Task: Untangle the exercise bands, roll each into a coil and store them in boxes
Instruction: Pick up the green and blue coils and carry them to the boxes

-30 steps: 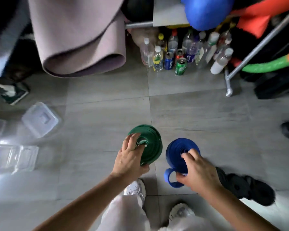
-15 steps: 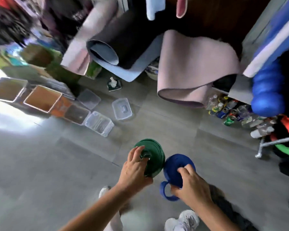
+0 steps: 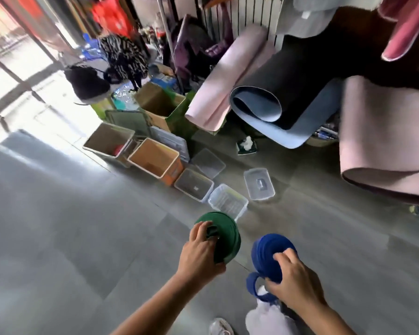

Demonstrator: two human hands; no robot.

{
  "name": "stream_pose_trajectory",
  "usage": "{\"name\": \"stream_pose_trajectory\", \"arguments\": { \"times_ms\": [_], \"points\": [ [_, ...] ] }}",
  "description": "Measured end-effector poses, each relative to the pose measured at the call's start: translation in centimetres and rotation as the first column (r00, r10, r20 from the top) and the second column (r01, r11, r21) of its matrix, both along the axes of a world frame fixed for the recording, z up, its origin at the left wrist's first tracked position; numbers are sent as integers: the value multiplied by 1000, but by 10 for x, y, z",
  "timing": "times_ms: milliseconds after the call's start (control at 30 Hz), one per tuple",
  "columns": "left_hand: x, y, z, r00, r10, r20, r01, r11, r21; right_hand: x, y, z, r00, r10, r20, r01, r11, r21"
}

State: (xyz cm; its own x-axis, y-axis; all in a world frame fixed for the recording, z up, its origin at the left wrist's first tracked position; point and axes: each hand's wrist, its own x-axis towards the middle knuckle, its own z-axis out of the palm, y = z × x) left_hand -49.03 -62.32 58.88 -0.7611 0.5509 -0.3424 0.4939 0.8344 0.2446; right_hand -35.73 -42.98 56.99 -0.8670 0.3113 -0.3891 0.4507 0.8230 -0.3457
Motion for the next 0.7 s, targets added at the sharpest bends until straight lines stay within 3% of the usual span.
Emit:
{"name": "stream_pose_trajectory", "arguments": {
  "times_ms": [400, 700],
  "points": [
    [-235, -30, -112, 941, 287, 181, -267, 955, -130, -232, -26, -111, 990, -54, 134, 56, 998, -14],
    [-362, -7, -271, 885, 419, 206, -379, 902, -206, -330, -22, -252, 973, -66, 220, 71, 997, -15]
  ]
}}
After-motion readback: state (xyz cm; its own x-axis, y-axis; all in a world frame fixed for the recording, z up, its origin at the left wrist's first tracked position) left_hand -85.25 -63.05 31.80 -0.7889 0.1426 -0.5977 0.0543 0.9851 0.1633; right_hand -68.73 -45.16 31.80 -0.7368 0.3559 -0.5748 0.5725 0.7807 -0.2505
